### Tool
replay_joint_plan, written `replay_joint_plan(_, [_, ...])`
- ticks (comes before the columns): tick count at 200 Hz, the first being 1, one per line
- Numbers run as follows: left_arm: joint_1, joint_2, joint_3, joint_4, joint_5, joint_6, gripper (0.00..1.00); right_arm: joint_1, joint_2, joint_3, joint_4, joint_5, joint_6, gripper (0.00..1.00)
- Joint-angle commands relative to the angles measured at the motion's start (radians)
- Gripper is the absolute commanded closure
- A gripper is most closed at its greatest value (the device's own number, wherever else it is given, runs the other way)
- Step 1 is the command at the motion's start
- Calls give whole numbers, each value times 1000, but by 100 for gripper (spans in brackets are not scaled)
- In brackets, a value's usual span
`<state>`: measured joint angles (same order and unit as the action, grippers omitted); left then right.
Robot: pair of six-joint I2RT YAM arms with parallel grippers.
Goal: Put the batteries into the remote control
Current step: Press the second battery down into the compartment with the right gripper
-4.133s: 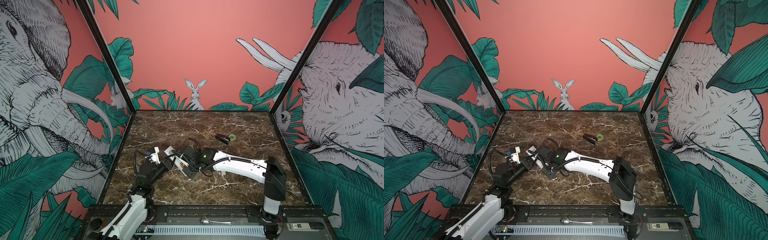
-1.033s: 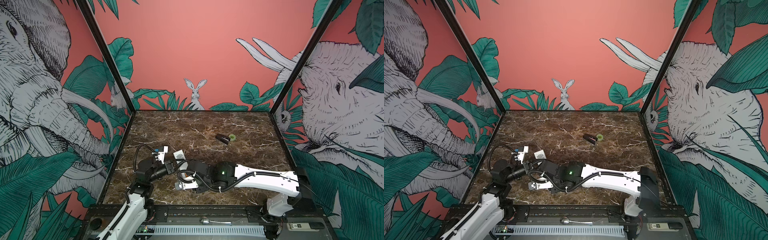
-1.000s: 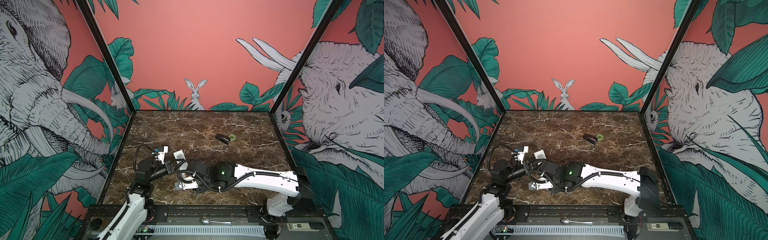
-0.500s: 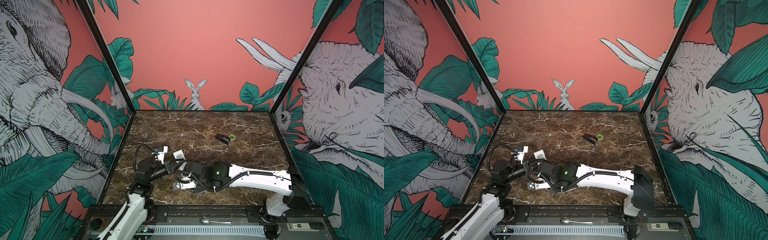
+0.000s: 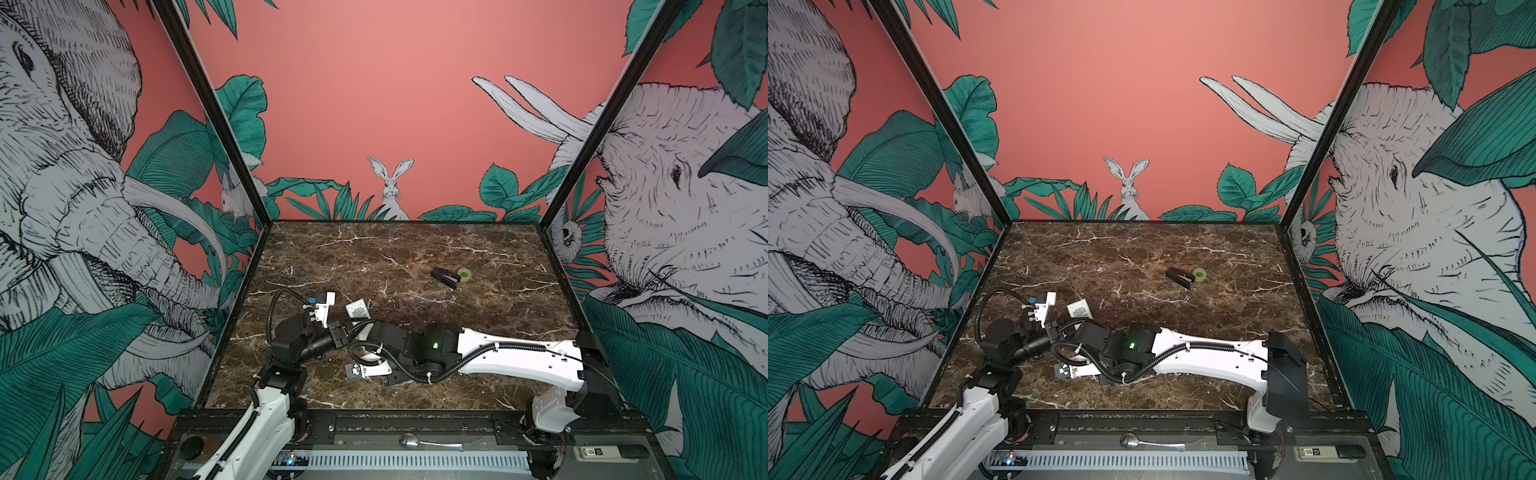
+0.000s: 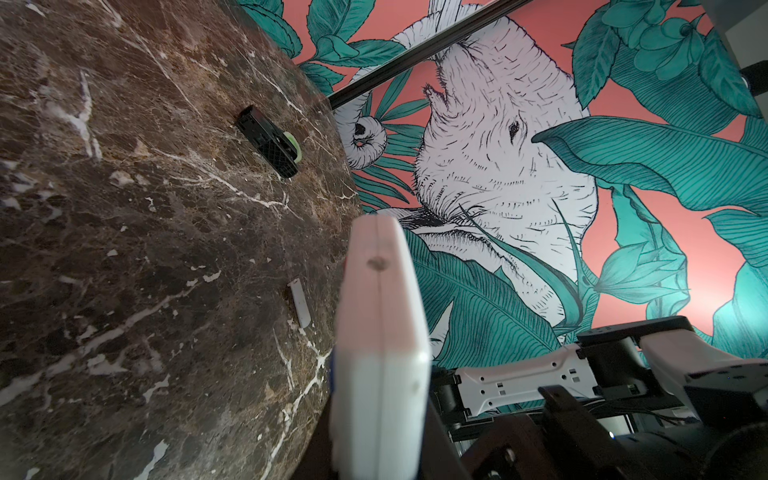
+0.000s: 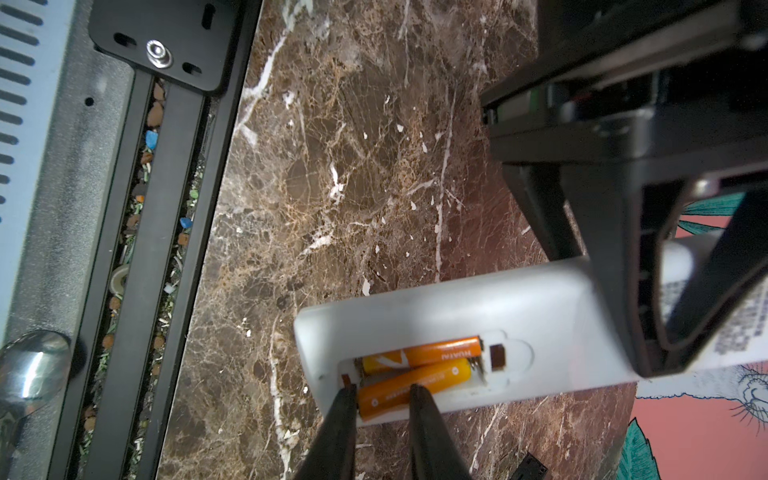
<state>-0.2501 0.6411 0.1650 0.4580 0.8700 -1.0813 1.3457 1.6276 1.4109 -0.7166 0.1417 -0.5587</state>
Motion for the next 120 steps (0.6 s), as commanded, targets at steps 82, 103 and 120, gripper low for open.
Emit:
replay_joint_plan(82, [1, -7, 37, 65, 46, -23, 100, -20, 37, 17, 41, 47, -17, 80])
replay_joint_plan(103, [2, 0, 38, 78, 54, -29, 100, -22, 40, 19, 51, 44, -17, 81])
replay_joint_plan(120, [2, -2, 39, 79, 56, -28, 100, -22, 47, 21, 55, 42, -15, 82])
